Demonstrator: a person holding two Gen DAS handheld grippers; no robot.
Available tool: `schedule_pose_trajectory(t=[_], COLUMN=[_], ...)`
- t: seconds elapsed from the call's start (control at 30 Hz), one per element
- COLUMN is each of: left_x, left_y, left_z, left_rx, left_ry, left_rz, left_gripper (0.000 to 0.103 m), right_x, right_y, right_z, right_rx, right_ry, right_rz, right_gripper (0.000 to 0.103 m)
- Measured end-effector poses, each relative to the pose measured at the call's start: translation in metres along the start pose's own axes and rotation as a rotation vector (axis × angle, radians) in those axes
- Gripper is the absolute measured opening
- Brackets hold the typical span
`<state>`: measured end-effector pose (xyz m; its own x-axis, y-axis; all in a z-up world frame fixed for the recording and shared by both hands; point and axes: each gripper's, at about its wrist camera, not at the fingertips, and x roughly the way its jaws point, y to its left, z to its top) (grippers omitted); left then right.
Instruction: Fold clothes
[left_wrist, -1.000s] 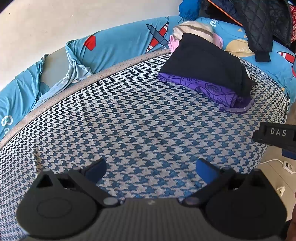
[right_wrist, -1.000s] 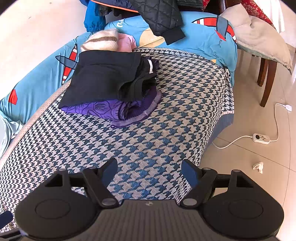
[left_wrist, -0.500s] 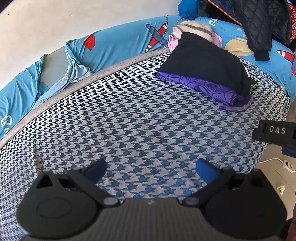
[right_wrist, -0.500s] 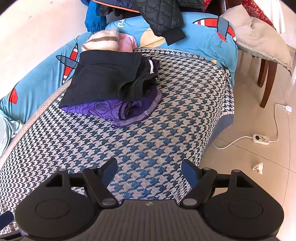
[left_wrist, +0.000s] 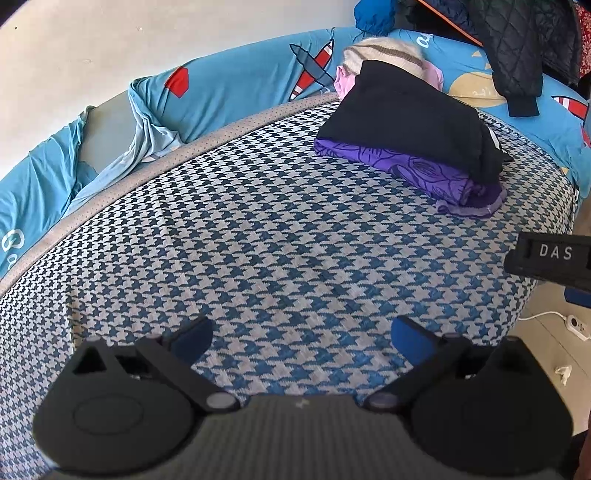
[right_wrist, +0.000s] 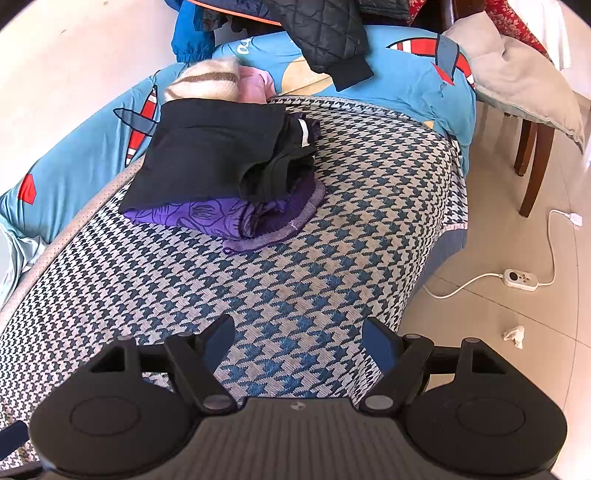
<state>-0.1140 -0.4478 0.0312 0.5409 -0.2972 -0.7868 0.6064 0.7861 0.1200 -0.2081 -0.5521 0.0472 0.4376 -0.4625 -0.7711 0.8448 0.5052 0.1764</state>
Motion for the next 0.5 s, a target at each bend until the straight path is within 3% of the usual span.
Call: schedule_pose_trajectory(t=[0.5], left_x=[0.0020], left_y=[-0.0011], left_z=[-0.0021], left_rx=[0.002], left_ry=[0.008], left_rz=[-0.010], left_gripper=[0.103], right_x=[-0.0001], right_y=[0.0012], right_z=[0.0005], right_rx=[-0.007], right_ry=[0.002], right_rz=[0.002], right_gripper=[0.076])
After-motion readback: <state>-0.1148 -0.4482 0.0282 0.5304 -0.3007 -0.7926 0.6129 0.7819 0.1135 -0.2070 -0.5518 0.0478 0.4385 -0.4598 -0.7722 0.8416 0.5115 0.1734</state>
